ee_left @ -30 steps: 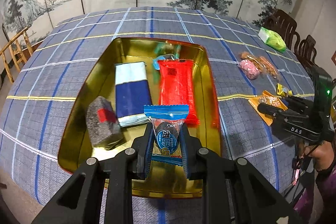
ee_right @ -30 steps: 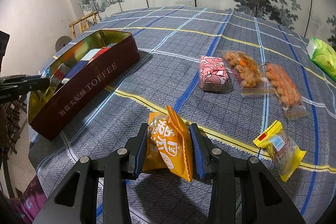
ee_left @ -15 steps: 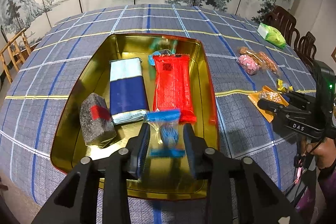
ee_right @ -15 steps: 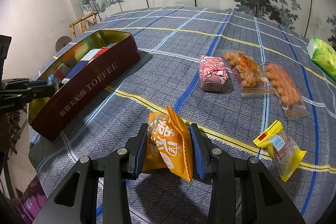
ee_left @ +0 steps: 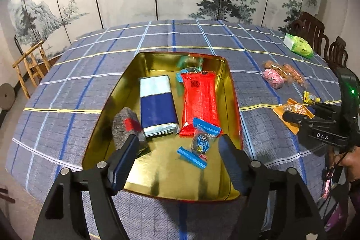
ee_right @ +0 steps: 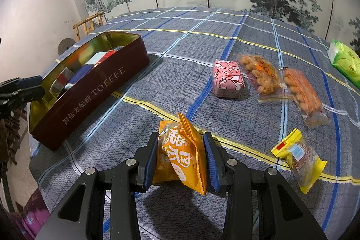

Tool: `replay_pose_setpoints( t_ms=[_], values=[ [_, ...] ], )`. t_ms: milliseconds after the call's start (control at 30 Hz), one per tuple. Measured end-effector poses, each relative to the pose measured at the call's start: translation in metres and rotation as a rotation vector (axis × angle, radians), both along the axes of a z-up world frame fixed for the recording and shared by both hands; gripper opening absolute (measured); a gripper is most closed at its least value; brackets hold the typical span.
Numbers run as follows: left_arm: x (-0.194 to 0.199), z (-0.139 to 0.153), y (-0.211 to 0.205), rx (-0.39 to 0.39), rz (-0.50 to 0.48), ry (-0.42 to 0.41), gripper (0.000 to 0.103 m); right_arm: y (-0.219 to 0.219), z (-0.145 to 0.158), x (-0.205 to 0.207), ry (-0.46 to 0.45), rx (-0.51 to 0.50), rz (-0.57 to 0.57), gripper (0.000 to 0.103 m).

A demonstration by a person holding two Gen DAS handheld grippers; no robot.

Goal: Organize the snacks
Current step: 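Lower the blue cookie packet into the tin and open the left gripper, then carry the orange packet into the tin and open the right gripper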

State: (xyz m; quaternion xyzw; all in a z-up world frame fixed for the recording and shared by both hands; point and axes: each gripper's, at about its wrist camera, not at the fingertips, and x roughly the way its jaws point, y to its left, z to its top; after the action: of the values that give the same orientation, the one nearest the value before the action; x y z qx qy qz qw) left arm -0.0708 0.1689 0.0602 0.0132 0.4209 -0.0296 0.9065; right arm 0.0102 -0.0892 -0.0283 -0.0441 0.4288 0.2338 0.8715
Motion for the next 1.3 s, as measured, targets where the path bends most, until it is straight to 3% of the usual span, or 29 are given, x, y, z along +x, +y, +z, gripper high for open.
replay_pose_setpoints(
  t_ms=[433, 533, 900, 1133, 1233, 1300],
  values=[
    [-0.016, 0.009, 0.031, -0.013, 0.11, -0.022, 0.083, 0.002, 0.016, -0.006, 0.02, 0.04, -0.022, 0.04],
    [-0.02, 0.012, 0.037, -0.003, 0.133, -0.032, 0.09, 0.01, 0.028, -0.008, 0.008, 0.055, -0.007, 0.04],
    [-0.03, 0.019, 0.048, 0.029, 0.19, -0.051, 0.101, 0.088, 0.075, -0.018, -0.037, 0.126, 0.169, 0.04],
    [-0.037, 0.027, 0.063, 0.04, 0.263, -0.06, 0.102, 0.148, 0.065, -0.014, 0.03, 0.155, 0.263, 0.04],
    [-0.039, 0.028, 0.072, 0.007, 0.273, -0.035, 0.102, 0.171, 0.056, -0.012, 0.066, 0.155, 0.283, 0.04],
    [-0.046, 0.031, 0.076, -0.005, 0.266, -0.081, 0.102, 0.182, 0.05, -0.01, 0.083, 0.153, 0.29, 0.04]
  ],
)
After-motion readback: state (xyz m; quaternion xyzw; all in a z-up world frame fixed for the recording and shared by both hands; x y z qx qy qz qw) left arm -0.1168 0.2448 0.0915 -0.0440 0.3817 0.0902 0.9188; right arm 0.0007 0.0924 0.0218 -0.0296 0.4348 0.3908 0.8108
